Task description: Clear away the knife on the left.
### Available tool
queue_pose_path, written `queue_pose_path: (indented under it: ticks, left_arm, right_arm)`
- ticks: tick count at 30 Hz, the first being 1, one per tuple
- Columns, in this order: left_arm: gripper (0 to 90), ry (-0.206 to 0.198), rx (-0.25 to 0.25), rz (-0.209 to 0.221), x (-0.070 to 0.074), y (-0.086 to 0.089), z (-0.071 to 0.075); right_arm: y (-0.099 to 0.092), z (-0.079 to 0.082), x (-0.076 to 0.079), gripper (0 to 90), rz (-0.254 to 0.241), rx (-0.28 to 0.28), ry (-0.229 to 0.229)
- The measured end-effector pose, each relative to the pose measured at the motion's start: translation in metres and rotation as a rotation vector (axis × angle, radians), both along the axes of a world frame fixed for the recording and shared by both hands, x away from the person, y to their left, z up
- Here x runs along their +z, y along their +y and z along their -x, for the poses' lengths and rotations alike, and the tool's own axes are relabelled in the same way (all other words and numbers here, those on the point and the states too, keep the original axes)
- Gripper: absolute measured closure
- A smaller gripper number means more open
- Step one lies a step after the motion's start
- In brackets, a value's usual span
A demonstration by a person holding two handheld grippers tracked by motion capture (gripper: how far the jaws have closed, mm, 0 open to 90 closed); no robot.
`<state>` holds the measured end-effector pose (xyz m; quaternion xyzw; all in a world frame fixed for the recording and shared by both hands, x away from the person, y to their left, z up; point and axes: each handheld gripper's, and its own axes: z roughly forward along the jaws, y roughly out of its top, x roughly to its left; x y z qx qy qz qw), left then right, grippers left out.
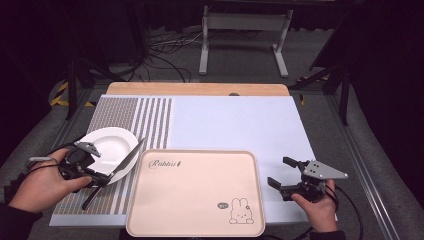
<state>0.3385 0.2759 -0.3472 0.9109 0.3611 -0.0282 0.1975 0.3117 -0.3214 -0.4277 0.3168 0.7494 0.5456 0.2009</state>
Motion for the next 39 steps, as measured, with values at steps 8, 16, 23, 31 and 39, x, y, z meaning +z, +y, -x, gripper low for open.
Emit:
queue_pose_path:
  ticks: [8,16,23,31,39]
  left_arm:
    - [80.0,-0.029,-0.02,0.03,0.0,-0.027,0.0]
    - [80.0,-0.036,-0.057,0.053,0.001,-0.051,0.001]
    - [80.0,-0.033,-0.076,0.077,-0.005,-0.069,0.002]
    - [80.0,-0.004,-0.116,0.092,-0.013,-0.084,0.008]
    - [80.0,0.028,-0.121,0.102,-0.025,-0.095,0.01]
  right_arm:
    - [0.0,0.0,-0.001,6.1,0.002,0.0,0.002]
    - [0.0,0.0,-0.002,6.0,0.002,0.001,0.005]
    - [-0.001,0.0,-0.001,6.0,0.0,0.0,0.003]
    - [-0.001,0.001,-0.001,5.2,-0.004,-0.003,0.002]
    - [-0.001,0.001,-0.001,5.1,-0.005,-0.001,0.002]
